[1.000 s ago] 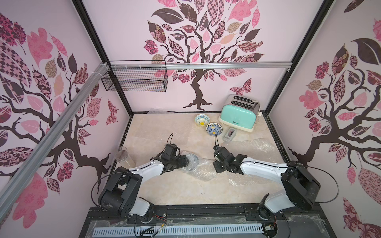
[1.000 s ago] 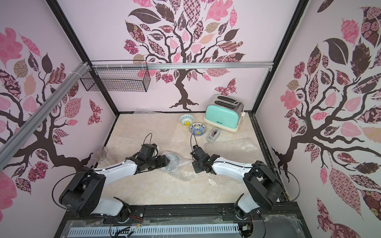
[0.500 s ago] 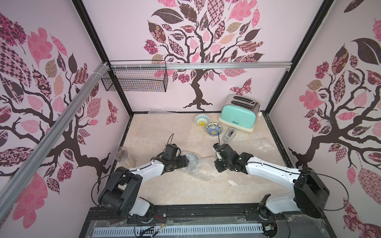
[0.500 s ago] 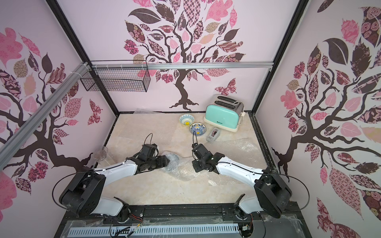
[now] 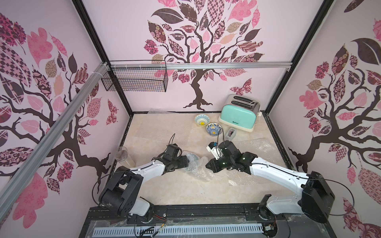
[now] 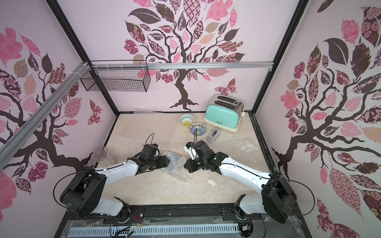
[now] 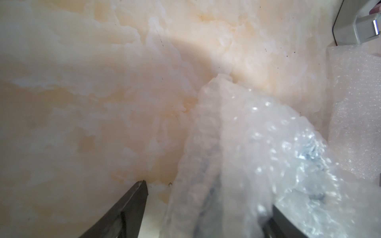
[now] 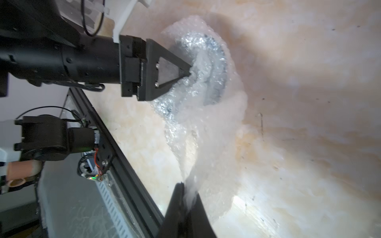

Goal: Wrap bowls in bubble wrap
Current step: Wrap the bowl in bubble wrap.

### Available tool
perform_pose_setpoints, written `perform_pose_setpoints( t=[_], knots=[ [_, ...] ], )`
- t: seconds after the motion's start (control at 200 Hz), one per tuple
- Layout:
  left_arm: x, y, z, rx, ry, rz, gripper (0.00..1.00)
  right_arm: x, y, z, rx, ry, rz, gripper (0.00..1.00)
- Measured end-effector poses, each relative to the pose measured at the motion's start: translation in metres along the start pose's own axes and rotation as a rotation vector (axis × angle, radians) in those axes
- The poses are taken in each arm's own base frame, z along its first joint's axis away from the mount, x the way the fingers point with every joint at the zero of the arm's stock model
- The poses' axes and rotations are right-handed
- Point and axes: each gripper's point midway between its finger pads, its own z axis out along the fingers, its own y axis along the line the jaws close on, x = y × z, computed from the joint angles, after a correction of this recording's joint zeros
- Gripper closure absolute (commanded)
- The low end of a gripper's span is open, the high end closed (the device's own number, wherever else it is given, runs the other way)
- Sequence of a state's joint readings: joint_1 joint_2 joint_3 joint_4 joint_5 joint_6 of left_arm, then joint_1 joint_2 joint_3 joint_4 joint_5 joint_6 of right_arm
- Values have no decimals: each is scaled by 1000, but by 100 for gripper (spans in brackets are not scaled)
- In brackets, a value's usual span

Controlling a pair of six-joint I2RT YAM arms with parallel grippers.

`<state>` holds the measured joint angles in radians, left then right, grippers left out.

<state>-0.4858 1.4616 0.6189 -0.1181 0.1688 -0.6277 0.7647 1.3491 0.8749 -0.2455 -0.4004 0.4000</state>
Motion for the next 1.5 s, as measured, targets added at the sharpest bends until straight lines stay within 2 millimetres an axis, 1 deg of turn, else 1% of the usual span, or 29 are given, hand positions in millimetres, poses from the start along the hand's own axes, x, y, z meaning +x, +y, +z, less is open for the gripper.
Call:
perform_pose_setpoints(
  t=[0.13,0.2,0.34,0.49,0.61,0.775,0.96,1.146,1.266,1.306,1.396,1.501],
  knots=[
    [1,-1,0,-3,-1,6,24,-24,13,16,-68,-29,58,95],
    [2,-2,1,-3,-1,10,25,-34,15,25,-86,-46,101,96],
    [3,-3,1,-4,0,16,25,-50,11,41,-95,-82,198,96],
    [3,-4,1,0,-1,19,26,-58,3,58,-102,-110,300,96],
    [4,-6,2,14,-4,19,26,-60,-6,73,-103,-113,369,97],
    [7,-12,3,48,0,15,28,-54,-18,93,-95,-95,446,97],
    [16,-20,1,107,9,-7,29,-54,-22,100,-91,-93,479,95],
    [34,-27,-5,170,34,-33,29,-65,-20,106,-88,-91,461,95],
    [47,-29,-12,204,51,-52,24,-69,-18,106,-78,-84,426,95],
    [51,-28,-16,211,56,-58,21,-70,-17,106,-77,-82,413,95],
    [55,-27,-23,219,55,-68,14,-69,-17,106,-68,-71,385,95],
    [56,-27,-32,222,46,-71,11,-65,-19,109,-62,-46,362,94]
  ],
)
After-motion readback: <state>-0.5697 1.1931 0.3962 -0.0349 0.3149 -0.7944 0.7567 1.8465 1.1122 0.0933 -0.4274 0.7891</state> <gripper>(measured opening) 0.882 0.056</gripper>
